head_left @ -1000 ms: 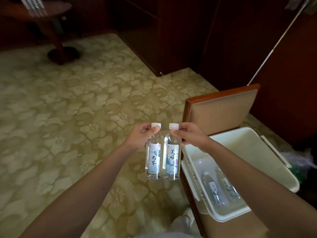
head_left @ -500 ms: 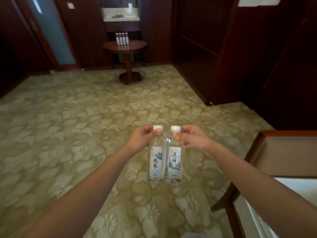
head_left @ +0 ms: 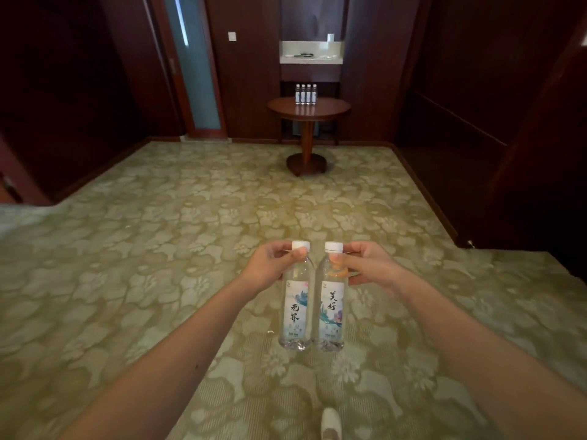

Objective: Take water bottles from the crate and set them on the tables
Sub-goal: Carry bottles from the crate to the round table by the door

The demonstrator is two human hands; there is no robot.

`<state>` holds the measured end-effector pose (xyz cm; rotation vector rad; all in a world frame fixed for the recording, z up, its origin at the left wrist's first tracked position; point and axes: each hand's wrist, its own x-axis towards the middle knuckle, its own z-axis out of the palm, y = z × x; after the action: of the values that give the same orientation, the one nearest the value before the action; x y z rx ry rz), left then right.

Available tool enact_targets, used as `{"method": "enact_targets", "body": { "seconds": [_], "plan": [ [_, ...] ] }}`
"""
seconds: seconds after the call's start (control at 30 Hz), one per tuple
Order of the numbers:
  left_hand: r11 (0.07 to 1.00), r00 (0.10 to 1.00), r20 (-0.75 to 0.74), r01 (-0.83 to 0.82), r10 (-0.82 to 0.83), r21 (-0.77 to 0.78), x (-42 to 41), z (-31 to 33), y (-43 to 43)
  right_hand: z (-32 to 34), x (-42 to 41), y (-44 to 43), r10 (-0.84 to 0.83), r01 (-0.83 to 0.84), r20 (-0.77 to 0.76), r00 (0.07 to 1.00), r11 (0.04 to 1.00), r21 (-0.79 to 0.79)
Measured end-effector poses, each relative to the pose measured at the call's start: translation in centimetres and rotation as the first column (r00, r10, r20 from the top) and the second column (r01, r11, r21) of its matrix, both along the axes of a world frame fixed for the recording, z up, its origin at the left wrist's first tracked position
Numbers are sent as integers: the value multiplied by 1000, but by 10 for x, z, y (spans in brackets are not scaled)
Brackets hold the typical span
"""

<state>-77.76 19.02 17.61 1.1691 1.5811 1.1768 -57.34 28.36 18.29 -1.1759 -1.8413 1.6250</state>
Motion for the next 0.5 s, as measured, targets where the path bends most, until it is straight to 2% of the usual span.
{"method": "enact_targets", "body": {
  "seconds": [0.5],
  "plan": [
    [998,998,-7,-59,60,35,-69,20,285,26,-76,295,88,-87,-26,996,995,41]
  ]
}}
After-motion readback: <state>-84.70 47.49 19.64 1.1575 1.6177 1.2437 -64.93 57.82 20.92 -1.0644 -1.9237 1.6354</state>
